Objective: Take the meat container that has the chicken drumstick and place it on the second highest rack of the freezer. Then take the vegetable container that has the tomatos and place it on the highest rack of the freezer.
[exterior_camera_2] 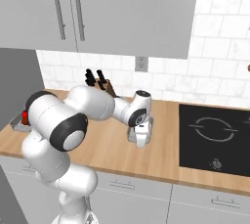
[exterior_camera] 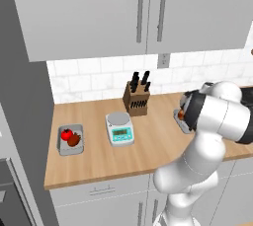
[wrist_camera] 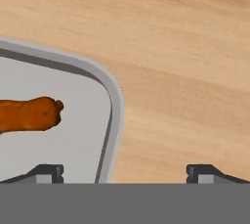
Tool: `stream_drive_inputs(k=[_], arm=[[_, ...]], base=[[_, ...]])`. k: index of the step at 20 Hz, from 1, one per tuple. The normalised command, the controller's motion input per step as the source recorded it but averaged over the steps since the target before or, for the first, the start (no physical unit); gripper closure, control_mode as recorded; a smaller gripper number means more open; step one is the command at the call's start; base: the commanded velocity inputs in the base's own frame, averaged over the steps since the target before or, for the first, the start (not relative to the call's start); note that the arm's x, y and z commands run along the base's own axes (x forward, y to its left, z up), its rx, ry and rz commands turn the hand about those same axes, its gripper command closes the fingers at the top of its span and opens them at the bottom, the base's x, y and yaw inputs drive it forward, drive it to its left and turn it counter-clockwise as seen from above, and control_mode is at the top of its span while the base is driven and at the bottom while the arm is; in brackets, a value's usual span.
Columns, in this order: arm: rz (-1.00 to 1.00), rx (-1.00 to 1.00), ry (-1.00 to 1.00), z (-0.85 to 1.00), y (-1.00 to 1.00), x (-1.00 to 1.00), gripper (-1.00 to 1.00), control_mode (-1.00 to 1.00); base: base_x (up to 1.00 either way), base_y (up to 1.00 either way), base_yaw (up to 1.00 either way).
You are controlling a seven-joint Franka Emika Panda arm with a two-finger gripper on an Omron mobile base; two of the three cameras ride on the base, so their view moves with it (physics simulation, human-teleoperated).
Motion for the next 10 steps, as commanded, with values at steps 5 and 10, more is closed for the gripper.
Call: stream_drive_inputs(k=[5,10], arm=[[0.0,0.0,0.0,-0.18,0.0,0.0,-1.0,-1.0],[0.0,0.0,0.0,-0.36,0.0,0.0,-1.0,-1.0]], base=[[0.0,0.0,0.0],[0.0,0.0,0.0]])
